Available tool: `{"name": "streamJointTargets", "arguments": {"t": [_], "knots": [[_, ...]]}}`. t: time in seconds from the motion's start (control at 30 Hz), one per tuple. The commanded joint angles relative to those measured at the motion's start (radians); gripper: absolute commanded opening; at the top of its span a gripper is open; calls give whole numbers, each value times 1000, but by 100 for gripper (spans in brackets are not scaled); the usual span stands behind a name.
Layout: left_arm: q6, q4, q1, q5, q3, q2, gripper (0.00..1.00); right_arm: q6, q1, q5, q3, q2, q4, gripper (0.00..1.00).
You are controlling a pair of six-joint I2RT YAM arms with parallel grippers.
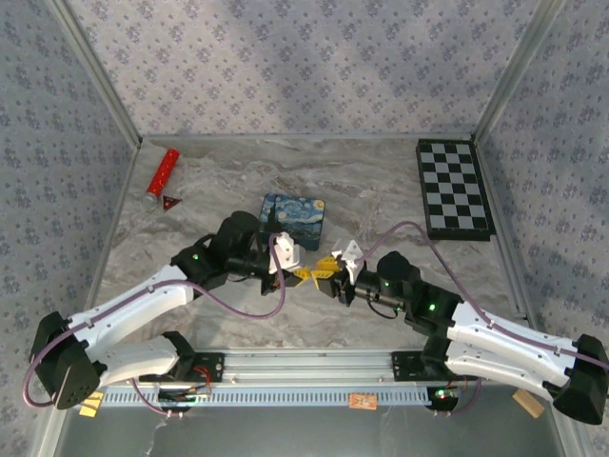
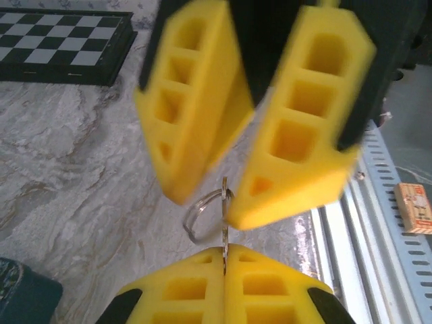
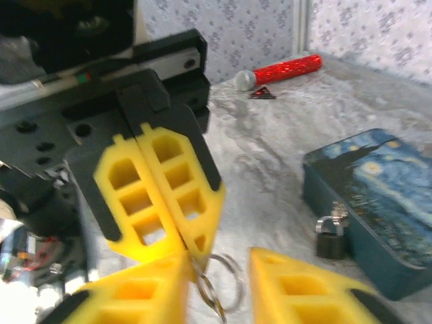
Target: Unlock a padlock with a key
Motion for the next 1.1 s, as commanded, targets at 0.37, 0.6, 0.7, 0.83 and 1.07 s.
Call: {"name": "streamJointTargets", "arguments": {"t": [0.37, 0.6, 0.7, 0.83, 1.07], "knots": [[188, -289, -107, -521, 201, 224, 0, 458, -326, -164, 157, 114, -392, 65], [189, -384, -99, -344, 284, 291, 0, 389, -215, -117, 87, 117, -278, 72], [189, -412, -90, -266, 305, 302, 0, 382, -214, -135, 60, 121, -239, 75], [185, -430, -75, -164, 317, 301, 0, 384, -203, -174, 39, 136, -173, 78], [184, -436, -69, -148, 325, 312, 0, 370, -182, -196, 40, 127, -116, 78]]}}
